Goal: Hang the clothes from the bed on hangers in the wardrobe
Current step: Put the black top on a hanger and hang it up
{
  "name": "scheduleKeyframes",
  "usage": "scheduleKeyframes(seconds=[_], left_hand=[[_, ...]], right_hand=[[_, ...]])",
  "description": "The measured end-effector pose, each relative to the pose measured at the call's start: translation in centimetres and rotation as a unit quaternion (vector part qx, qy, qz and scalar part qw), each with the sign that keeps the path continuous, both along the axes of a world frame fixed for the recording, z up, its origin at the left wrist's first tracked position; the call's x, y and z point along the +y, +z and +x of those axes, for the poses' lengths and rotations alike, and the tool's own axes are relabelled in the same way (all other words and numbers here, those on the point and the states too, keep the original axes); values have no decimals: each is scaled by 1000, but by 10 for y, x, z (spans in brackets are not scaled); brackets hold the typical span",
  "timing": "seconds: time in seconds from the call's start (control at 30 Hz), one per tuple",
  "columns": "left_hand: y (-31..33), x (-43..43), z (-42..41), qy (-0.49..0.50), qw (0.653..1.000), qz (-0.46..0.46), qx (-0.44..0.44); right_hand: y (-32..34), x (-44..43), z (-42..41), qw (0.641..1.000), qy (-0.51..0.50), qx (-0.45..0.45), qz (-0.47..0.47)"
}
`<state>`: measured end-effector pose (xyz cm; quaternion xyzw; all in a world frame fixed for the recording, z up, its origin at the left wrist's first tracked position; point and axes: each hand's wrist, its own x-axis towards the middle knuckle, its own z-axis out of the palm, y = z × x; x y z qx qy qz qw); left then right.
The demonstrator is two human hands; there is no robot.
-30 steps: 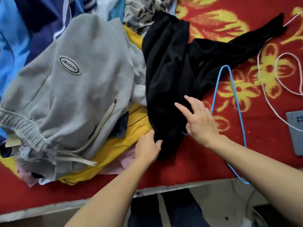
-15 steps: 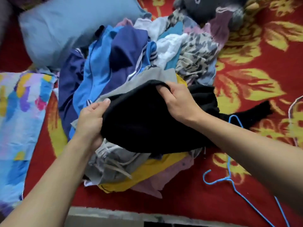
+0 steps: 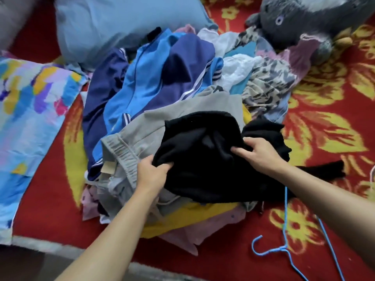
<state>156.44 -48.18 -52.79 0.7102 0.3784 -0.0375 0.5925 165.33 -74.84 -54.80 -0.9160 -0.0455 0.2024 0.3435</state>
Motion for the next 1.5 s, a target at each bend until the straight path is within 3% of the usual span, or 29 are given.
scheduleKeyframes(seconds=[0.07, 0.17, 0.33, 0.43, 0.5, 0.53, 0.6, 0.67, 0.77, 0.87, 0.97, 1.03, 1.07, 1.1, 1.13, 1.2, 1.23, 1.33, 1.4, 1.5], left_hand=[[20, 20, 0, 70, 992, -93, -49], [51, 65, 6, 121, 977, -157, -72], [110, 146, 28, 30, 986, -161, 18], [112, 162, 50, 67, 995, -63, -24], [95, 155, 56, 100, 993, -42, -52], [79, 147, 53, 104, 994, -22, -32], [49, 122, 37, 87, 995, -2, 48], [19, 88, 10, 39, 994, -11, 98], [-5, 51, -13, 43, 986, 67, 144], [-2, 77, 5, 185, 981, 3, 55], [12, 141, 38, 201, 978, -29, -49], [23, 185, 61, 112, 992, 25, -51], [25, 205, 72, 27, 996, 79, -30], [26, 224, 82, -79, 987, 142, 7], [26, 237, 88, -200, 958, 199, 57], [29, 250, 94, -392, 872, 253, 151], [30, 248, 96, -425, 858, 228, 177], [29, 232, 111, -329, 931, -11, 159], [8, 227, 123, -197, 956, -145, 159], [-15, 228, 116, -94, 967, -170, 165]], right_hand=[[14, 12, 2, 996, -53, -44, 57], [58, 39, 8, 977, -117, -8, 175], [103, 71, 19, 883, -172, 226, 374], [80, 74, 45, 891, -283, 174, 309], [61, 66, 53, 933, -306, 80, 169], [50, 58, 51, 937, -322, 43, 128], [42, 48, 33, 928, -333, 33, 163], [36, 48, 1, 940, -270, 58, 200], [12, 58, -48, 963, -208, 83, 149], [-5, 62, -56, 937, -317, 98, 111], [13, 58, -39, 890, -429, 107, 111], [34, 58, -34, 872, -423, 164, 182], [41, 60, -34, 879, -389, 199, 193], [46, 62, -35, 908, -325, 229, 134], [47, 64, -36, 938, -248, 241, 35], [53, 81, -30, 956, -147, 214, -135], [56, 92, -23, 964, -144, 169, -148], [60, 133, 12, 981, -168, -15, -93], [59, 160, 35, 978, -193, -23, -76], [56, 186, 47, 977, -194, 47, -78]])
